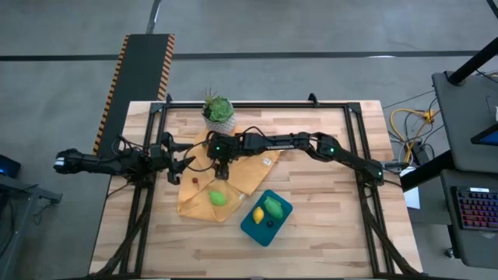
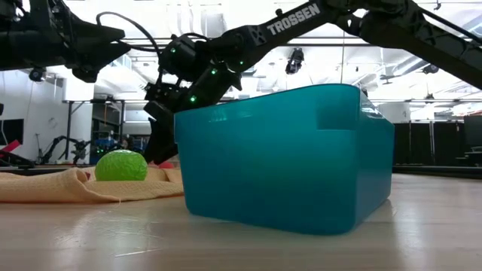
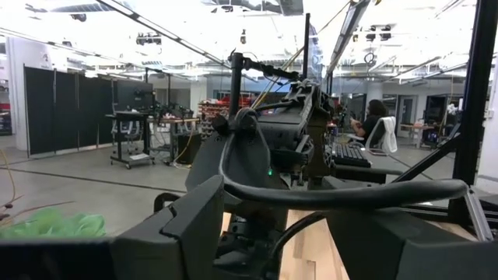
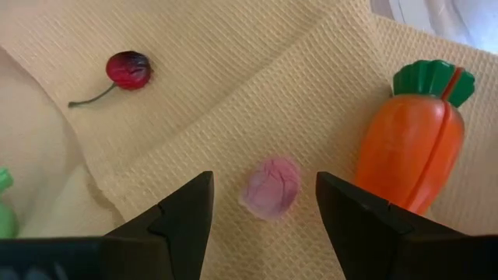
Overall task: Pick and placing Produce into tupperware
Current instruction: Put the pink peach into the blue bin
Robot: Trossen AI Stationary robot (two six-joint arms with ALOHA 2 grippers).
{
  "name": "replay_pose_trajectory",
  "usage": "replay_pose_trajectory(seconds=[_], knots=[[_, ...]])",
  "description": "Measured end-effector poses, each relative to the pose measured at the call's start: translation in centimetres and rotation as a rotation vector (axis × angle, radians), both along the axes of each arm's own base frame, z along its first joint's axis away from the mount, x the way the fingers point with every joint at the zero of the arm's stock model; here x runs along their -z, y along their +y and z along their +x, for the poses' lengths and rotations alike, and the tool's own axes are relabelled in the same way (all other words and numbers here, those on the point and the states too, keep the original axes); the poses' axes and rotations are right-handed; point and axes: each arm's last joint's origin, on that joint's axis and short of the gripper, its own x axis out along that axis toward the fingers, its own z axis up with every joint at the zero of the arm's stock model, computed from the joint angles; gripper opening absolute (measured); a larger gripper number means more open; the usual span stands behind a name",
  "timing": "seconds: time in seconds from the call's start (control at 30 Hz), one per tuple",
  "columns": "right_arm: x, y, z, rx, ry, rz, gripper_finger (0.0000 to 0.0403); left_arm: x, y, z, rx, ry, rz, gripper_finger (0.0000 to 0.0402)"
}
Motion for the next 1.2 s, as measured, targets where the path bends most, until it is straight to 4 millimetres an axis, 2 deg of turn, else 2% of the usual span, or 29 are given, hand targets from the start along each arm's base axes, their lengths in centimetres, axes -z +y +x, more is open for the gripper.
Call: replay_pose_trajectory(seconds=[0.47, 0.7, 1.2], knots=[[0.0, -0.2, 0.0, 0.042, -0.009, 0.041, 0.0219, 0.0, 0.0, 0.0, 0.0, 0.001, 0.0, 0.0202], [1.9, -0.4, 0.2, 0.064, 0.016, 0.05, 0.0219, 0.0, 0.0, 0.0, 0.001, 0.002, 0.0, 0.0202], [1.9, -0.5, 0.2, 0.063, 0.01, 0.047, 0.0216, 0.0, 0.0, 0.0, 0.001, 0.001, 0.0, 0.0202]])
